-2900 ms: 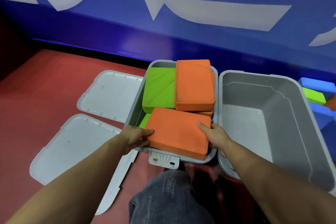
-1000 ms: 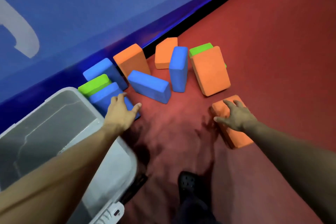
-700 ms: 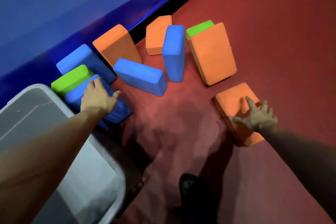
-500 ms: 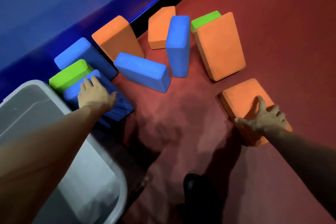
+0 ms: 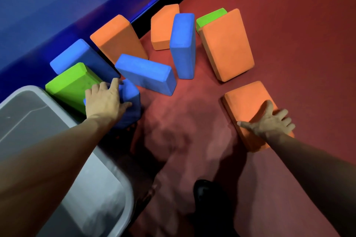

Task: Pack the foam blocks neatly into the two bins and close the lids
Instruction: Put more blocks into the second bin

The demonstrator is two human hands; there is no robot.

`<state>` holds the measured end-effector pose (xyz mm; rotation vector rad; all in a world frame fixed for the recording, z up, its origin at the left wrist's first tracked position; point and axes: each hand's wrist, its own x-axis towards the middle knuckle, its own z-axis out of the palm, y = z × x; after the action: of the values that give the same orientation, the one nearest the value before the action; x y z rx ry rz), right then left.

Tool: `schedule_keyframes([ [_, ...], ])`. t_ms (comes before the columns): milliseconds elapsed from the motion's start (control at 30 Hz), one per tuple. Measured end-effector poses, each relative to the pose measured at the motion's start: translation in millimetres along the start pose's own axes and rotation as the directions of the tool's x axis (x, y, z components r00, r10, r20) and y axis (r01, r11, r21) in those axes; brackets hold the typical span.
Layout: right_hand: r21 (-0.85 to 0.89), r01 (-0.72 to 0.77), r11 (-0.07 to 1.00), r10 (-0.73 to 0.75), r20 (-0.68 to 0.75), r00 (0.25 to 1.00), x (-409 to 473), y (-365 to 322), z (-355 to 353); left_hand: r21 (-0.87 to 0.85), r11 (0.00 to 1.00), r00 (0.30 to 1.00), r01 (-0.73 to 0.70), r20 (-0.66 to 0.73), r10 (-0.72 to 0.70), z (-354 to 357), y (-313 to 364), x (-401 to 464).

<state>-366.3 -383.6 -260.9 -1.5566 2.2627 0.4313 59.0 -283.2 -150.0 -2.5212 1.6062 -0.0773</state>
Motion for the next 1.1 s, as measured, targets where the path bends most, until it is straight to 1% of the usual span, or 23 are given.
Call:
schedule_keyframes([
  [100, 0.024, 0.009, 1.000, -0.007, -0.085, 0.996, -5, 4, 1, -0.090, 0.995, 0.998, 0.052, -0.042, -0.056, -9, 6, -10],
  [200, 0.019, 0.035, 0.999, -0.033, -0.117, 0.993, -14, 3, -11, -0.163, 0.986, 0.996, 0.035, -0.071, -0.047, -20, 10, -23],
  [233, 0.039, 0.033, 0.999, -0.029, -0.100, 0.995, -19, 1, -17, -0.198, 0.980, 0.996, 0.022, -0.082, -0.039, -26, 11, -27],
  [300, 0.167, 0.021, 0.986, -0.018, -0.020, 1.000, -30, -1, -30, -0.294, 0.956, 0.994, 0.013, -0.100, -0.045, -46, 10, -37],
  [333, 0.225, 0.033, 0.974, -0.040, 0.026, 0.999, -36, -1, -36, -0.338, 0.941, 0.993, 0.019, -0.101, -0.057, -59, 10, -43],
  [367, 0.252, 0.059, 0.966, -0.077, 0.065, 0.995, -43, -1, -42, -0.375, 0.927, 0.993, 0.031, -0.098, -0.073, -72, 8, -50],
  [433, 0.238, 0.092, 0.967, -0.121, 0.108, 0.987, -62, 0, -54, -0.430, 0.901, 0.990, 0.056, -0.092, -0.106, -101, -1, -65],
  [567, 0.249, 0.098, 0.964, -0.125, 0.096, 0.988, -118, -9, -80, -0.488, 0.866, 0.980, 0.110, -0.091, -0.176, -160, -34, -107],
  [667, 0.341, 0.167, 0.925, -0.191, 0.038, 0.981, -166, -27, -106, -0.530, 0.828, 0.954, 0.183, -0.108, -0.280, -202, -72, -147],
  [800, 0.415, 0.331, 0.847, -0.304, -0.131, 0.944, -240, -67, -147, -0.596, 0.746, 0.871, 0.298, -0.150, -0.468, -253, -133, -210],
  [933, 0.480, 0.510, 0.714, -0.411, -0.303, 0.860, -328, -109, -177, -0.646, 0.646, 0.754, 0.407, -0.161, -0.636, -285, -200, -284],
  [1000, 0.473, 0.591, 0.653, -0.473, -0.354, 0.807, -372, -129, -182, -0.679, 0.579, 0.683, 0.452, -0.155, -0.714, -293, -236, -323],
  [1100, 0.464, 0.679, 0.569, -0.578, -0.362, 0.731, -434, -155, -179, -0.749, 0.460, 0.564, 0.477, -0.141, -0.814, -301, -282, -380],
])
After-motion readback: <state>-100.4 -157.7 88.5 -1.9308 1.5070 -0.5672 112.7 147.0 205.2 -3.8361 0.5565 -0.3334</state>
